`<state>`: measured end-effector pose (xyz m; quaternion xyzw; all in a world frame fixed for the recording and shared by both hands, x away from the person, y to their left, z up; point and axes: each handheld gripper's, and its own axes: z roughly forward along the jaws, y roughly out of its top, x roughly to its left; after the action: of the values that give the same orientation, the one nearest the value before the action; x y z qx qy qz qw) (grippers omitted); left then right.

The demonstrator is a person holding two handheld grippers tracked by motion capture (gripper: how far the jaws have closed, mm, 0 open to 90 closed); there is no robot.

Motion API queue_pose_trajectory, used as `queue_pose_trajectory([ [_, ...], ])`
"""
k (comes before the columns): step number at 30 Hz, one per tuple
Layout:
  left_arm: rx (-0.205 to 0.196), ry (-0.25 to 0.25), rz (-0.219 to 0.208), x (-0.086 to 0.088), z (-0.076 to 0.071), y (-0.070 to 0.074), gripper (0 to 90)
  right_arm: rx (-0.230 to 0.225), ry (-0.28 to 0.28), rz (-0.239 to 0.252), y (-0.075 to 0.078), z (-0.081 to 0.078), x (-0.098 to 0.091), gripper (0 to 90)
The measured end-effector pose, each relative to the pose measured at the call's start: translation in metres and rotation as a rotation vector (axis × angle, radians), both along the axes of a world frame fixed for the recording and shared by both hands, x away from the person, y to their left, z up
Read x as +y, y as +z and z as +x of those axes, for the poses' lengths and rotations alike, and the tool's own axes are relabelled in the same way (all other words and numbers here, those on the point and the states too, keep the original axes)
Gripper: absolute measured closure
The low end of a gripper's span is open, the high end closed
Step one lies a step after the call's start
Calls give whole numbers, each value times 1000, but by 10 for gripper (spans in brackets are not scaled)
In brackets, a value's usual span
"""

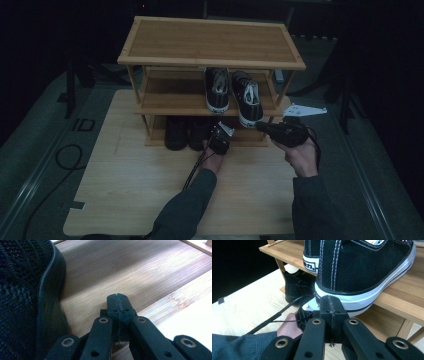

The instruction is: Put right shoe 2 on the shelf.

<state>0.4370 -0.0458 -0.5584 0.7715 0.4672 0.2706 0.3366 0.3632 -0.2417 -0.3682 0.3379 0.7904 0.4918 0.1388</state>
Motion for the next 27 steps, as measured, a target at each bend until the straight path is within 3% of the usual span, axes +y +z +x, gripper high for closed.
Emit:
queue_pose_trajectory([
  [27,1,0,-2,0,0,0,900,16,-7,14,-3,8,6,900],
])
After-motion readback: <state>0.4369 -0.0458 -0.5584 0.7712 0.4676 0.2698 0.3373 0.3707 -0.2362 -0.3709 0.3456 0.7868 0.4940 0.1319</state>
